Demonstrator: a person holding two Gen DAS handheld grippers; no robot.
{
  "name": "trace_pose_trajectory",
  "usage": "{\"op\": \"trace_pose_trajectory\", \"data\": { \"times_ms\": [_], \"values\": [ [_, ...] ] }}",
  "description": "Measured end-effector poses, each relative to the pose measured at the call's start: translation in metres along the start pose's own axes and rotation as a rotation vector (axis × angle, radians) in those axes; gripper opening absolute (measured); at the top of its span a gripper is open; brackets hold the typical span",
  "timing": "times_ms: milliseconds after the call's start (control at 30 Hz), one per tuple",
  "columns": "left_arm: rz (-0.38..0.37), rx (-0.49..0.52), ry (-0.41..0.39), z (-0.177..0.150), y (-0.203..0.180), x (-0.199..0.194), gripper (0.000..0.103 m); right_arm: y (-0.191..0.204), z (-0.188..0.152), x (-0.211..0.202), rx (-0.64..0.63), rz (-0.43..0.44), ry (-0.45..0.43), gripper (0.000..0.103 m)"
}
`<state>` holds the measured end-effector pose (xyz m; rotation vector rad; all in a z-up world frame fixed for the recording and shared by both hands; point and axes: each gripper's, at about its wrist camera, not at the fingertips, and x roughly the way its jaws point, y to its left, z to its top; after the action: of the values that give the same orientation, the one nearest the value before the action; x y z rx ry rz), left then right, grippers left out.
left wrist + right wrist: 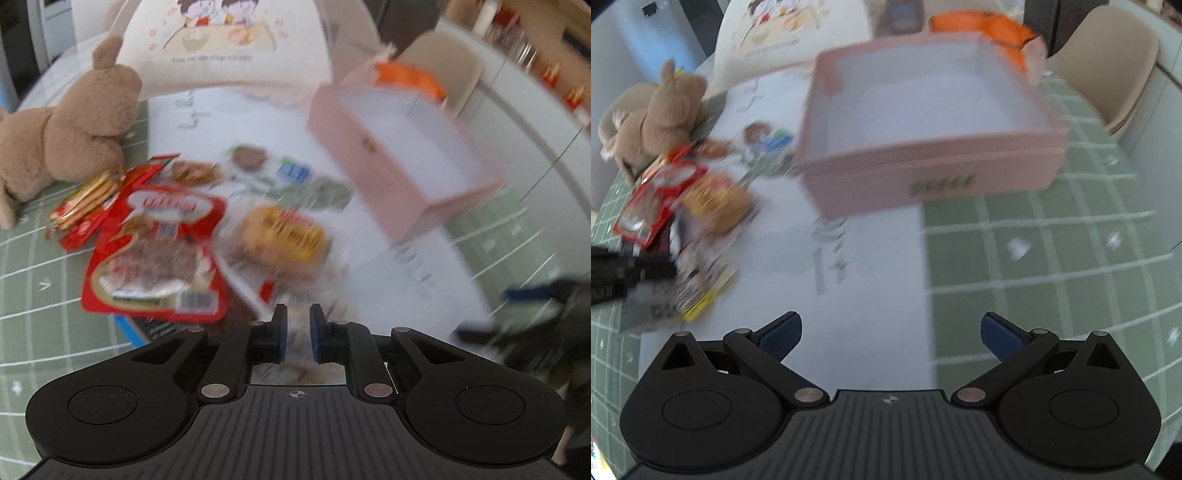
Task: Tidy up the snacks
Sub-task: 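Move both tools toward the snack pile beside the plush bunny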
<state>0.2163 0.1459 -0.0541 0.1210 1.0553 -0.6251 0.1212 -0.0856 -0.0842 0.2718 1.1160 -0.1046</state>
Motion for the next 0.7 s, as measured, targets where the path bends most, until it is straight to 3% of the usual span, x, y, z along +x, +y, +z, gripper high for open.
{"op": "trace_pose_trajectory", "data": {
  "times_ms": [100,200,367,600,700],
  "values": [
    [-0.056,-0.031,-0.012,0.013,0.0,-0.009,0.015,0.017,-0.007,-0.007,-0.035,0.008,-0.015,0.103],
    [0.03,-0.033,-0.021,0.023,0.004,-0.017,0.016,0.027,0.0,0.0,-0.067,0.053,-0.026,0.103],
    [0.18,-0.079,-0.006,0.024,0.045,-0.018,0.016,0.049,0.018,0.016,-0.07,0.094,-0.045,0.103],
    [0.126,-0.083,0.001,0.022,0.078,-0.009,0.016,0.122,0.032,0.021,-0.133,0.107,-0.085,0.103],
    [0.129,-0.047,-0.02,0.027,0.084,0.0,0.016,0.144,0.039,0.033,-0.171,0.154,-0.059,0.091]
  ]
}}
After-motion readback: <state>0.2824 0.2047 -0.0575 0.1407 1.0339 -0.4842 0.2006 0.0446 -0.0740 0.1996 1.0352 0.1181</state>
